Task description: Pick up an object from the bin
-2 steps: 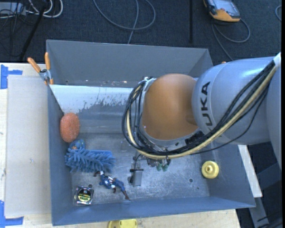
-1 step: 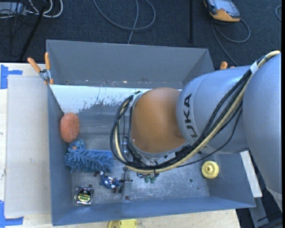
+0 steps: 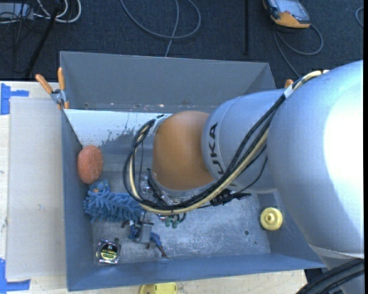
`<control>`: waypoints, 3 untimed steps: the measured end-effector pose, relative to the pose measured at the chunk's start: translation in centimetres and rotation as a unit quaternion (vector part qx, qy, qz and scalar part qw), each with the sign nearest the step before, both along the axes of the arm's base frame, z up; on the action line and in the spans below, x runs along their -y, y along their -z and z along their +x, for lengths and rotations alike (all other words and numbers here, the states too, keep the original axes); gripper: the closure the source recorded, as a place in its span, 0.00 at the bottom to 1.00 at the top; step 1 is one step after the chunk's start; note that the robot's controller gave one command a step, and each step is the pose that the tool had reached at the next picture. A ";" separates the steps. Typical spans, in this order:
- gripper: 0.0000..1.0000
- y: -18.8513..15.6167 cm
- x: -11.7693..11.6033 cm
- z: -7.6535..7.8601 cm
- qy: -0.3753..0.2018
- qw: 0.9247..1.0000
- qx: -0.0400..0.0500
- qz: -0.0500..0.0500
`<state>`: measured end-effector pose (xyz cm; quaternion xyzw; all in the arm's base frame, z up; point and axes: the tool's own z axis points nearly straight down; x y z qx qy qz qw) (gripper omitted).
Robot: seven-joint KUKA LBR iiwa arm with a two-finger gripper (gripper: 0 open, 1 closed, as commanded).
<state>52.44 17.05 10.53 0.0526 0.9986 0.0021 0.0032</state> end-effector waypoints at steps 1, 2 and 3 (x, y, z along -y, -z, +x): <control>0.00 2.8 -2.0 1.7 0.036 0.999 -0.005 -0.003; 0.00 3.1 -3.2 0.5 0.011 1.000 -0.003 -0.002; 0.00 3.3 -3.2 -0.5 -0.013 1.000 -0.004 -0.003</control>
Offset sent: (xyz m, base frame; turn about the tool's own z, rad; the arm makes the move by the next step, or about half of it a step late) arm -0.0058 0.0329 -0.0353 -0.0127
